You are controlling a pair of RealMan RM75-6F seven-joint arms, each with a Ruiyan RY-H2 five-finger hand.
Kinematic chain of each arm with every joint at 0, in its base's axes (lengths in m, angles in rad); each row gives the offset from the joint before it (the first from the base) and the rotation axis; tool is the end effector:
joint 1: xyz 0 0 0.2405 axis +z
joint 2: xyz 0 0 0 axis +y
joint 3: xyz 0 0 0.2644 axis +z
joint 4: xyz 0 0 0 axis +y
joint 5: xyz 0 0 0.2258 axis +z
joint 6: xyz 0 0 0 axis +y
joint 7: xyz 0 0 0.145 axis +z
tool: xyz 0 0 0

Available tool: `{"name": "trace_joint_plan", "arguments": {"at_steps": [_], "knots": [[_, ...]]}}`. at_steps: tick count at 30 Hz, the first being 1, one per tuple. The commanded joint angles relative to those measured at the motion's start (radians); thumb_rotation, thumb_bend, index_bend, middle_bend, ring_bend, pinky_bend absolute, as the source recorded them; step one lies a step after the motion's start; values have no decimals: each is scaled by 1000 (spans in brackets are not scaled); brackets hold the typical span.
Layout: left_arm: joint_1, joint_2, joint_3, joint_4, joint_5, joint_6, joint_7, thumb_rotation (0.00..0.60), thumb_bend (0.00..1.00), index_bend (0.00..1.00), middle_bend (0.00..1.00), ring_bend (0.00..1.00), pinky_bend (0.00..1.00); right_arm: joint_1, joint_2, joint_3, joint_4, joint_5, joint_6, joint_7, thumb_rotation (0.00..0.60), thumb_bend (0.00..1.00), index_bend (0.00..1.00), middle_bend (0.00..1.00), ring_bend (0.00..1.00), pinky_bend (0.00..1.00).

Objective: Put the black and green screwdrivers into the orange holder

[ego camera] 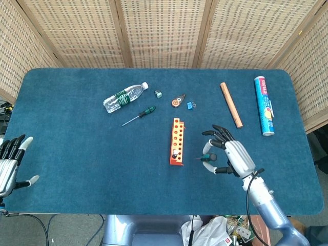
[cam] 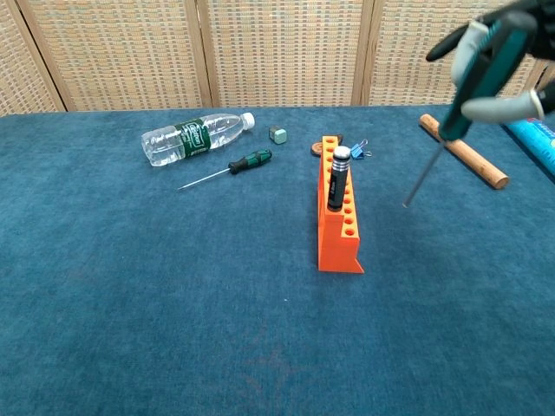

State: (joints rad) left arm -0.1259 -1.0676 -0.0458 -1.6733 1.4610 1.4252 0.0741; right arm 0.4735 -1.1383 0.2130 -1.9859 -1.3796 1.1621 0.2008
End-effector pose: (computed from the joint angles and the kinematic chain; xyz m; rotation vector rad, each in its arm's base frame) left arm -0.3171 0.1951 0.1528 -1.4348 -0.8916 -0.8339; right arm -0.1438 -0.2811 0.0990 1.5772 -1.3412 1.4703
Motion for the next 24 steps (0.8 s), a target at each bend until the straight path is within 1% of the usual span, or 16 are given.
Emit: {"name": "trace_joint_plan", "arguments": {"at_steps": [1, 6, 10, 24], "knots": [[-1, -2, -3, 3, -6, -1, 4, 600, 0, 0, 0, 0, 0, 54, 12, 68, -8, 78, -35, -23, 600, 337, 651, 221, 0, 0], [-1, -6, -7, 5, -12, 3, 9, 600, 0, 0, 0, 0, 0, 103, 12, 112, -10, 169, -68, -85, 600, 337, 651, 225, 0, 0], [-1, -10, -9, 7, -14, 7, 20, 600, 0, 0, 0, 0, 0, 133, 9, 135, -9, 223, -84, -120, 600, 337, 651, 225, 0, 0], [-8, -24, -10, 12, -27, -6, 48, 600, 0, 0, 0, 0, 0, 232, -19, 184, -8, 367, -122, -225, 600, 347, 651, 225, 0, 0]]}}
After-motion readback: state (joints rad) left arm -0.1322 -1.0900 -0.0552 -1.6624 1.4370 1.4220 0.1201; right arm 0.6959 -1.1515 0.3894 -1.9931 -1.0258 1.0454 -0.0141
